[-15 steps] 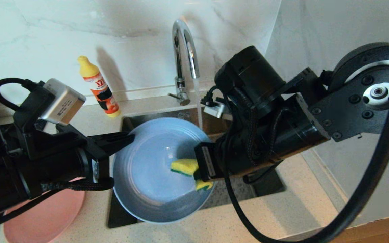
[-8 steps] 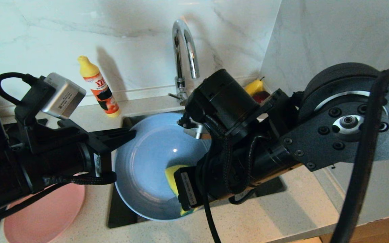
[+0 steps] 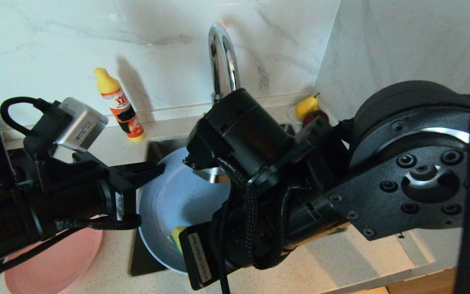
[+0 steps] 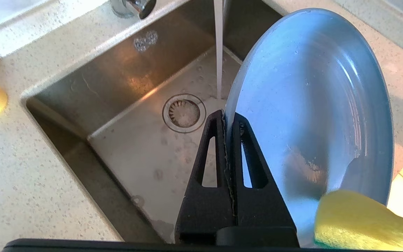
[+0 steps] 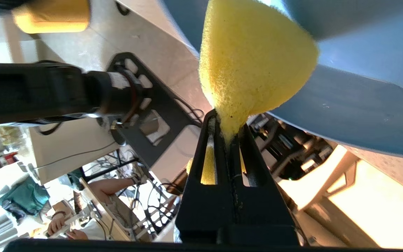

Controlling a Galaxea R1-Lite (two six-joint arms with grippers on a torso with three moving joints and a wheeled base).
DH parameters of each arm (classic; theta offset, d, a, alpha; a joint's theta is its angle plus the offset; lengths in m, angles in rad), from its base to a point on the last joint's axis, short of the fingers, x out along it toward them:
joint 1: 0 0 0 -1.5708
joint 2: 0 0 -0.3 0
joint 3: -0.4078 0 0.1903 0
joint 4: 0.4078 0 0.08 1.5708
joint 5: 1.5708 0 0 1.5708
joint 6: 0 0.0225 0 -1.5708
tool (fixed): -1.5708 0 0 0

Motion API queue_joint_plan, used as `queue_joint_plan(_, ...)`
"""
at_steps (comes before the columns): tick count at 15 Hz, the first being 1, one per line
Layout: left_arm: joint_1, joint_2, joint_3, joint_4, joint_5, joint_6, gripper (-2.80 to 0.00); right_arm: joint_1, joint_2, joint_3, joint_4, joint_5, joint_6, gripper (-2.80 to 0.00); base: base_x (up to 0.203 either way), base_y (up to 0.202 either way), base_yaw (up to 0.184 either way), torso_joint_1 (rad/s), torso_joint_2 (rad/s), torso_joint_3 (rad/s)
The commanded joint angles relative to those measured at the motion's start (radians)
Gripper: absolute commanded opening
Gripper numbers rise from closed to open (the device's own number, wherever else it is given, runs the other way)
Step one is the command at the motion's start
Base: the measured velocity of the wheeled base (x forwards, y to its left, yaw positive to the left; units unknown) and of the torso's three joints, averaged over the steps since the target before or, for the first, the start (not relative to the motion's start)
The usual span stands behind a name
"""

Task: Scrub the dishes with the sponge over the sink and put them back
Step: Wipe the plate

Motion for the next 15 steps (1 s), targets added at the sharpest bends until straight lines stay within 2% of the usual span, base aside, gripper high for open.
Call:
queue_joint_plan(1, 0.0, -0.002, 0.004, -0.003, 0.0, 0.0, -2.8, 0.007, 0.007, -0.03, 0.004, 0.007, 0.006, -2.8, 0.0, 0.0, 0.0, 0.0, 0.0, 0.0)
queue_joint_plan(5, -0.002, -0.011, 0.004, -0.003, 0.0, 0.0, -2.8, 0.018, 0.049, -0.035, 0.0, -0.001, 0.003, -2.8, 0.0, 0.0, 0.0, 0.0, 0.0, 0.0)
queue_joint_plan(9, -0.002, -0.013, 0.024, -0.003, 0.0, 0.003, -2.8, -0.034, 0.069, -0.035, -0.003, -0.035, 0.001, -2.8, 0.0, 0.0, 0.0, 0.0, 0.0, 0.0)
queue_joint_plan(15, -0.002, -0.026, 0.045, -0.003, 0.003, 0.001, -2.8, -0.08, 0.01, -0.036, -0.03, -0.038, 0.003, -2.8, 0.0, 0.0, 0.0, 0.0, 0.0, 0.0)
